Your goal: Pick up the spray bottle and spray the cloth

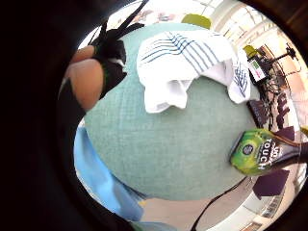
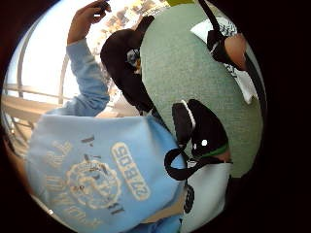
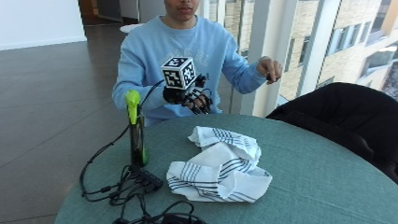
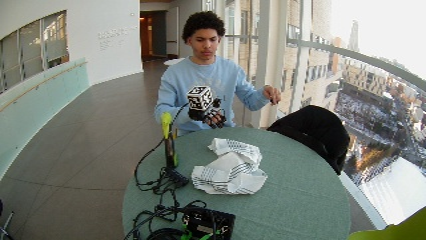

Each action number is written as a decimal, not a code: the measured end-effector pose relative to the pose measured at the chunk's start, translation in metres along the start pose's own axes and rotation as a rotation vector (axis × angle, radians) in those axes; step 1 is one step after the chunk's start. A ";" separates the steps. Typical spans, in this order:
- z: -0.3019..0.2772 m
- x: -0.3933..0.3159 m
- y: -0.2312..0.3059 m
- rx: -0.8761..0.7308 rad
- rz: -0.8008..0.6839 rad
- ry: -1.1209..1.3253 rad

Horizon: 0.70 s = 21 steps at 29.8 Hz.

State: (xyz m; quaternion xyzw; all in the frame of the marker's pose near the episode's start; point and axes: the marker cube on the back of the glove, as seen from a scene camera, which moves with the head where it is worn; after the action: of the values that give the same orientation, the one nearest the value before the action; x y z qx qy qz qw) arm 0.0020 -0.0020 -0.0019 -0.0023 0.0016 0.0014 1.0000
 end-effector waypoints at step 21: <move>-0.019 0.033 -0.015 0.027 0.102 0.041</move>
State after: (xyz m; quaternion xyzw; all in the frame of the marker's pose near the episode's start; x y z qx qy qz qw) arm 0.0354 -0.0172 -0.0211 0.0115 0.0221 0.0521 0.9983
